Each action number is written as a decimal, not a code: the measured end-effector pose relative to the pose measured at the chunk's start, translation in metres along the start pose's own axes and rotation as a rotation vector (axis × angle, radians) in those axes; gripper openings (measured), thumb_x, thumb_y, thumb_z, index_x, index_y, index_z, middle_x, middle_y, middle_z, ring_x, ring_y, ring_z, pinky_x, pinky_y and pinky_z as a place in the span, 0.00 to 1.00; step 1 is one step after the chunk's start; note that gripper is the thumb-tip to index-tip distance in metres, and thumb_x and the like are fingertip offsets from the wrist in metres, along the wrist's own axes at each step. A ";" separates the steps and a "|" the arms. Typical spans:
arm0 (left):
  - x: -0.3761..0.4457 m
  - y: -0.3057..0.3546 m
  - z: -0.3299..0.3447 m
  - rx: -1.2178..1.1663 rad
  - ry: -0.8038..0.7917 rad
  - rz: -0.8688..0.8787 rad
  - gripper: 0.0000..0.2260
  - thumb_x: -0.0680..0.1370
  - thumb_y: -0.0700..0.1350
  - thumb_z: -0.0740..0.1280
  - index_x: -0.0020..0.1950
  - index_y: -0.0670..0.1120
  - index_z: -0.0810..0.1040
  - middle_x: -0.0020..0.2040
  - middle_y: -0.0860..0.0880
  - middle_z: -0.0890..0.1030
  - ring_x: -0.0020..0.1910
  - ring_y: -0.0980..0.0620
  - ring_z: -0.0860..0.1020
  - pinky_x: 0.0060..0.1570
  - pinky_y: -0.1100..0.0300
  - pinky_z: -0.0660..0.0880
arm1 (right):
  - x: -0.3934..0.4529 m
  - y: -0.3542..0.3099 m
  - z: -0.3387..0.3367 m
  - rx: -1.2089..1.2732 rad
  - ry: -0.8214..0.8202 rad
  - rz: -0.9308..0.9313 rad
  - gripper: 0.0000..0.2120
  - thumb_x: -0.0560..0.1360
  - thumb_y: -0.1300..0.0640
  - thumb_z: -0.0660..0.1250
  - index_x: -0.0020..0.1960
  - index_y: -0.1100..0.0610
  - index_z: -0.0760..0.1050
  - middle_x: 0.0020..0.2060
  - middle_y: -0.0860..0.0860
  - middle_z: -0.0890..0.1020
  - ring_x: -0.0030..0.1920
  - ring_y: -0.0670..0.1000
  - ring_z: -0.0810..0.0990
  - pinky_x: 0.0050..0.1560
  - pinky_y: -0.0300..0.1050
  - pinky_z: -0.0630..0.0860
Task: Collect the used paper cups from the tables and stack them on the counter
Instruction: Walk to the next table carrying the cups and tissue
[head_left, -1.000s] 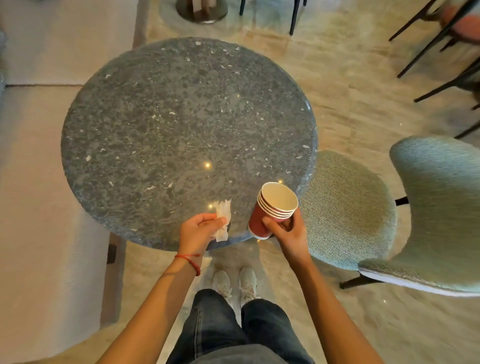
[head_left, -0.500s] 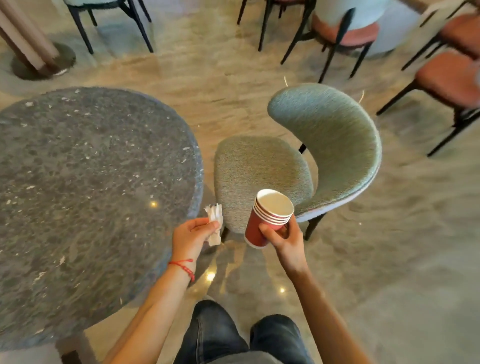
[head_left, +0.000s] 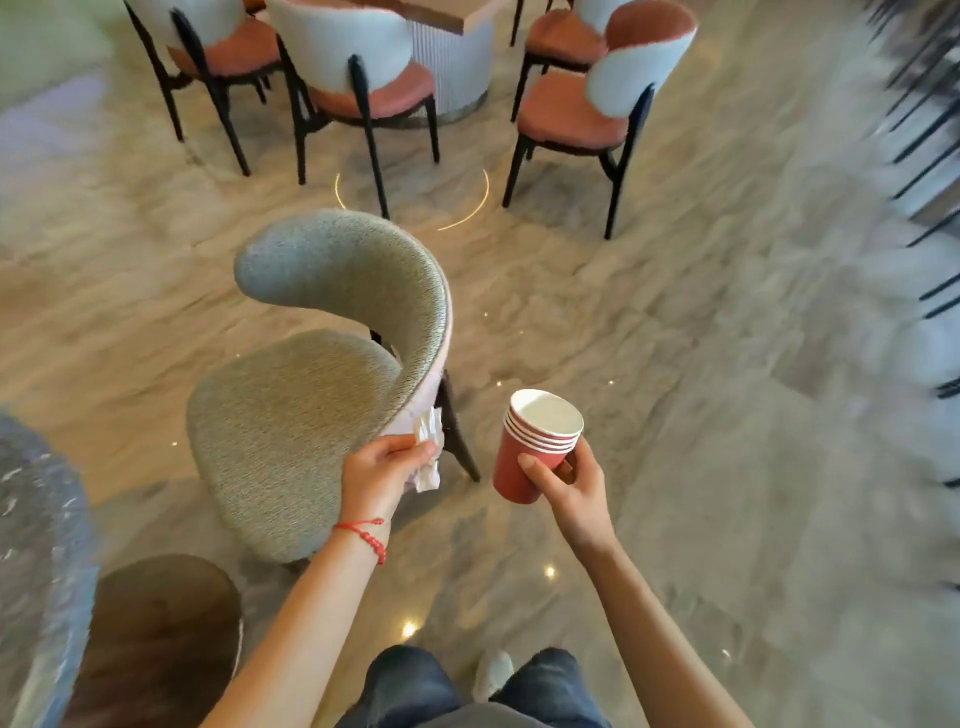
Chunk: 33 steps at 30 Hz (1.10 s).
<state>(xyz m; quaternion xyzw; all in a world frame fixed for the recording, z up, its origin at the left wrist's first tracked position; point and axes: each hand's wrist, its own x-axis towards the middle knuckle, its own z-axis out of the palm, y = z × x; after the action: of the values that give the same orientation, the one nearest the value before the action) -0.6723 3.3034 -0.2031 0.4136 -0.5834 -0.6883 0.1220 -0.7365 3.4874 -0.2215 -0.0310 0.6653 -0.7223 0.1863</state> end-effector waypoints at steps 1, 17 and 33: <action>0.002 0.000 0.021 0.006 -0.028 0.004 0.04 0.67 0.35 0.74 0.38 0.41 0.81 0.28 0.52 0.79 0.29 0.58 0.76 0.34 0.66 0.74 | 0.005 -0.003 -0.017 0.003 0.027 -0.007 0.19 0.68 0.60 0.73 0.57 0.53 0.73 0.48 0.47 0.82 0.48 0.41 0.81 0.45 0.34 0.76; 0.028 0.037 0.265 0.154 -0.468 -0.026 0.07 0.67 0.34 0.74 0.42 0.40 0.79 0.31 0.47 0.79 0.23 0.60 0.76 0.22 0.69 0.70 | 0.070 -0.060 -0.185 0.059 0.448 -0.097 0.15 0.71 0.65 0.72 0.53 0.52 0.74 0.47 0.49 0.82 0.46 0.43 0.81 0.47 0.38 0.78; 0.155 0.108 0.505 0.212 -0.720 -0.004 0.07 0.67 0.35 0.74 0.36 0.44 0.79 0.25 0.55 0.80 0.25 0.59 0.77 0.26 0.67 0.73 | 0.261 -0.116 -0.307 0.056 0.704 -0.091 0.14 0.70 0.64 0.72 0.54 0.56 0.75 0.45 0.48 0.83 0.45 0.43 0.82 0.42 0.36 0.76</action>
<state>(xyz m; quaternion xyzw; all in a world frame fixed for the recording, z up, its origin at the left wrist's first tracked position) -1.1633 3.5261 -0.1828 0.1565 -0.6561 -0.7256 -0.1359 -1.0947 3.7033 -0.1964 0.1954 0.6665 -0.7143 -0.0859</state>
